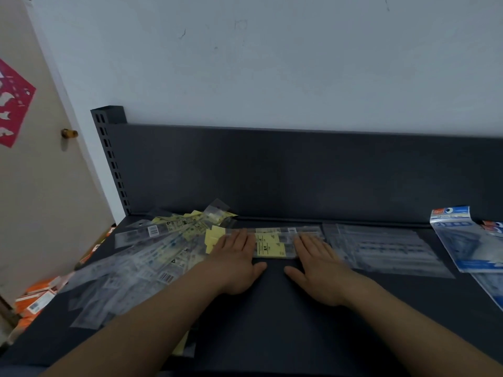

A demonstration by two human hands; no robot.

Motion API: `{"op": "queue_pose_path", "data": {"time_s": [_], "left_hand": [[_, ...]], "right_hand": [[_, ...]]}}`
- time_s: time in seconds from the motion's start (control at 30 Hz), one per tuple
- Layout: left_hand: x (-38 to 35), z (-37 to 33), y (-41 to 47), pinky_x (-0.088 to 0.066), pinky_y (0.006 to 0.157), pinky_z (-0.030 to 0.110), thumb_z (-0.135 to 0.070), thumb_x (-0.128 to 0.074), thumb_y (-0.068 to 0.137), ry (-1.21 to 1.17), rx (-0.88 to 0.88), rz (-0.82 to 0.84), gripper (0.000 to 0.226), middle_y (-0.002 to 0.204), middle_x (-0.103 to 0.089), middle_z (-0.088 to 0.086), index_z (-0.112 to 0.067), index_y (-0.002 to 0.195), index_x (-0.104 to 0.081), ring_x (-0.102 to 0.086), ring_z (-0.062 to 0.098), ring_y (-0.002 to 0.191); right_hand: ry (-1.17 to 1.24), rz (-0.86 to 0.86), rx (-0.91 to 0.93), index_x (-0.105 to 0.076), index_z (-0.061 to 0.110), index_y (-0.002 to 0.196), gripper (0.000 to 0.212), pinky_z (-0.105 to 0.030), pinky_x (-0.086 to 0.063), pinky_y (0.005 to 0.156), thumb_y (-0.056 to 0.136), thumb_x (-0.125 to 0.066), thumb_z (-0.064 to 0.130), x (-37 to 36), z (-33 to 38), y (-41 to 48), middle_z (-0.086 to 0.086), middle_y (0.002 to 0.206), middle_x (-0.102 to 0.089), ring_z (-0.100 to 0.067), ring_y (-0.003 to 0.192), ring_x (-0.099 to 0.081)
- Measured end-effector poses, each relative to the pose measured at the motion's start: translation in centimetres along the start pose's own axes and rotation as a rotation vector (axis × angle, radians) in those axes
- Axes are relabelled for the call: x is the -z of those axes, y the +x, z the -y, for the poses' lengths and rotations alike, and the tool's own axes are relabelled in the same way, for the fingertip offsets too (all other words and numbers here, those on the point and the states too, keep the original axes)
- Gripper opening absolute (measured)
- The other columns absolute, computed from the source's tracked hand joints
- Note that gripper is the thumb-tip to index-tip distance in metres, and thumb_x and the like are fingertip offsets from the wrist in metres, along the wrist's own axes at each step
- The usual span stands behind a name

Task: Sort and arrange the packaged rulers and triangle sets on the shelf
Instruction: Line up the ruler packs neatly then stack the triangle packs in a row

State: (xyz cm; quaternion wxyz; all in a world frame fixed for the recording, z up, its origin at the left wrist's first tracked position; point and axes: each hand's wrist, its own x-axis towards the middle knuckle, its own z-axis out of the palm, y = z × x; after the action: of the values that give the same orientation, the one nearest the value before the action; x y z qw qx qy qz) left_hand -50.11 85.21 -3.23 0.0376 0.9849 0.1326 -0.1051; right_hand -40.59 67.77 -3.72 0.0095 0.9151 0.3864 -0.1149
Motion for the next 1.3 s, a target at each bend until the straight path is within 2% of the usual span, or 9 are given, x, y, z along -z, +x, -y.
{"op": "queue_pose_path", "data": {"time_s": [0.2, 0.3, 0.43, 0.67, 0.97, 1.03, 1.1, 1.2, 1.3], "left_hand": [[0.2, -0.3, -2.6, 0.004, 0.12, 0.04, -0.052, -0.028, 0.099, -0.001, -0.043, -0.009, 0.074, 0.161, 0.011, 0.004, -0.014, 0.153, 0.004, 0.012, 0.02, 0.148], [0.8, 0.9, -5.3, -0.01, 0.119, 0.041, -0.051, -0.035, 0.097, 0.029, -0.014, -0.186, 0.064, 0.158, -0.017, 0.005, -0.016, 0.149, -0.025, -0.013, 0.023, 0.145], [0.8, 5.2, -8.7, -0.031, 0.107, 0.037, -0.048, -0.047, 0.092, 0.001, 0.206, -0.382, 0.053, 0.143, -0.043, 0.0, -0.024, 0.139, -0.041, -0.038, 0.024, 0.131], [1.2, 10.7, -7.5, -0.045, 0.089, 0.038, -0.042, -0.056, 0.087, -0.131, 0.418, -0.382, 0.042, 0.123, -0.057, 0.011, -0.014, 0.118, -0.055, -0.053, 0.03, 0.114], [2.8, 12.1, -7.8, -0.04, 0.063, 0.028, -0.021, -0.059, 0.085, -0.291, 0.393, -0.334, 0.011, 0.082, -0.058, 0.006, -0.009, 0.083, -0.061, -0.06, 0.026, 0.082], [2.8, 12.5, -9.1, -0.031, 0.051, 0.028, -0.017, -0.057, 0.088, -0.376, 0.385, -0.34, 0.029, 0.064, -0.045, 0.003, -0.012, 0.062, -0.046, -0.048, 0.018, 0.06], [2.4, 13.1, -10.5, -0.036, 0.049, 0.026, -0.017, -0.056, 0.09, -0.522, 0.372, -0.36, 0.03, 0.062, -0.051, 0.003, -0.011, 0.063, -0.046, -0.049, 0.016, 0.054], [1.1, 13.3, -12.7, -0.044, 0.049, 0.025, -0.013, -0.05, 0.095, -0.914, 0.38, -0.416, 0.006, 0.077, -0.068, 0.004, -0.009, 0.095, -0.054, -0.059, 0.015, 0.054], [-0.2, 12.6, -14.0, -0.045, 0.049, 0.025, -0.009, -0.044, 0.097, -1.263, 0.382, -0.484, 0.016, 0.082, -0.073, 0.005, -0.009, 0.103, -0.059, -0.057, 0.013, 0.055]], "right_hand": [[-0.004, -0.02, -0.018, 0.018, 0.018, 0.15, 0.075, -0.033, 0.013, 0.117, 0.098, -0.019, 0.057, -0.1, 0.1, -1.1, -0.001, 0.158, 0.023, -0.014, 0.145, 0.021], [0.06, -0.11, 0.001, 0.015, 0.016, 0.151, 0.073, -0.03, 0.013, 0.115, 0.099, -0.021, 0.053, 0.7, 1.6, -1.5, -0.001, 0.158, 0.021, -0.014, 0.145, 0.019], [0.152, -0.082, 0.116, 0.007, 0.015, 0.153, 0.068, -0.033, 0.01, 0.119, 0.102, -0.026, 0.045, 1.0, 6.2, -1.8, -0.003, 0.16, 0.017, -0.016, 0.146, 0.017], [0.204, -0.153, 0.211, -0.016, 0.026, 0.152, 0.053, -0.044, 0.006, 0.118, 0.102, -0.029, 0.041, -0.2, 12.7, 1.8, 0.001, 0.161, -0.004, -0.019, 0.148, 0.005], [0.148, -0.17, 0.14, -0.018, 0.029, 0.15, 0.049, -0.051, 0.006, 0.117, 0.103, -0.023, 0.041, -1.9, 13.2, 3.1, -0.001, 0.161, -0.002, -0.021, 0.148, 0.005], [0.171, -0.167, 0.141, -0.019, 0.029, 0.151, 0.049, -0.05, 0.007, 0.118, 0.103, -0.024, 0.041, -2.0, 13.2, 3.0, -0.001, 0.161, -0.002, -0.02, 0.148, 0.005], [0.224, -0.18, 0.144, -0.022, 0.029, 0.15, 0.049, -0.048, 0.007, 0.118, 0.103, -0.028, 0.04, -2.0, 13.2, 2.8, -0.002, 0.161, -0.005, -0.02, 0.148, 0.003], [0.364, -0.367, 0.163, -0.043, 0.021, 0.14, 0.045, -0.042, -0.014, 0.118, 0.099, -0.043, 0.038, -1.2, 13.4, 2.0, -0.004, 0.153, -0.032, -0.021, 0.142, -0.024], [0.519, -0.4, 0.071, -0.061, 0.016, 0.116, 0.049, -0.034, -0.05, 0.088, 0.085, -0.06, 0.054, 0.4, 14.6, 0.6, 0.0, 0.114, -0.063, -0.017, 0.104, -0.058]]}}
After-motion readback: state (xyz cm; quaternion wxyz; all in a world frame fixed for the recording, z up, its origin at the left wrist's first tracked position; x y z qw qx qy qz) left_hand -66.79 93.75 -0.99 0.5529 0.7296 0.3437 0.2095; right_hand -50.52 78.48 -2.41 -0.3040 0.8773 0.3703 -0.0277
